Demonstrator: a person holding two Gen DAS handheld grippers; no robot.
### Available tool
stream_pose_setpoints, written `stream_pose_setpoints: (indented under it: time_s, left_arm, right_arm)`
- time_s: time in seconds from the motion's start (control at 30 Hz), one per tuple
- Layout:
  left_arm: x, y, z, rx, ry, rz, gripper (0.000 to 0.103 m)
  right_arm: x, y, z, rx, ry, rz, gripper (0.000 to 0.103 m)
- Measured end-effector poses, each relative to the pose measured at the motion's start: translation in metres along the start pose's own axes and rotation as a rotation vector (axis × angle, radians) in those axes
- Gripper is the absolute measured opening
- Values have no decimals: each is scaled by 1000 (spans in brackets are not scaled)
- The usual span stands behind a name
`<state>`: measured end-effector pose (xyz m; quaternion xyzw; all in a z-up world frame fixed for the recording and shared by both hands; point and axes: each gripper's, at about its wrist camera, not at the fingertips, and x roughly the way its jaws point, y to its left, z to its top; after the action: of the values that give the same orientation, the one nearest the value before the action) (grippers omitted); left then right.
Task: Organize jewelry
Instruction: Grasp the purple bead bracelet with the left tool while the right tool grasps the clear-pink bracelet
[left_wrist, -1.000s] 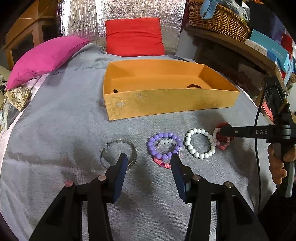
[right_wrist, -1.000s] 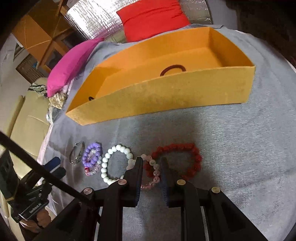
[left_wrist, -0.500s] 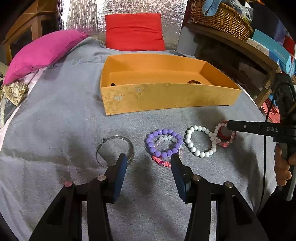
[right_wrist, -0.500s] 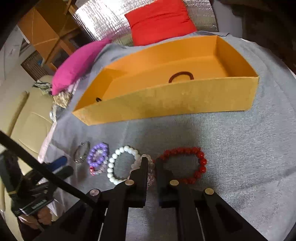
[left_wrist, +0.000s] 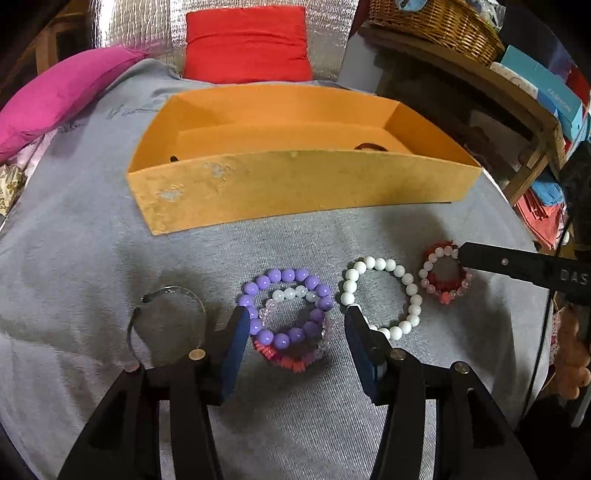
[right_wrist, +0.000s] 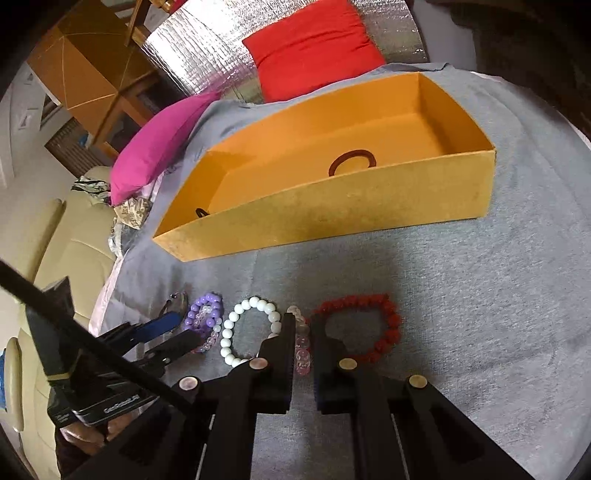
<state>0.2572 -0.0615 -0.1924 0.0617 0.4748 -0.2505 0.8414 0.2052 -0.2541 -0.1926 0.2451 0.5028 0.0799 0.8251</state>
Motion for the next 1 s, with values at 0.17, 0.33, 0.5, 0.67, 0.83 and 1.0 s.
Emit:
stream_pose_setpoints:
  time_s: [0.17,0.33,0.5,0.67,0.83,1.0]
  left_arm:
    - [5,3,1,-9,0,-7,54]
    - [4,1,-1,5,-6,-14,44]
    - [2,5,-2,0,-23,1,22]
    - [-1,12,-2,-25,-29,-20,12]
    - [-2,16,-2,-42,-37,-19,10]
    - [6,20,1,-59,-12,21,10]
  right_arm:
    - [-1,-1,0,11,-5,9,9]
    - [-1,-2,-1,23,-2,12,9]
    - [-1,-1,0,25,-4,15,9]
    - [-1,1,0,27,-8,24,9]
    - [-2,4,0,25,-14,32,9]
    - [-4,6,-1,22,-17,40,9]
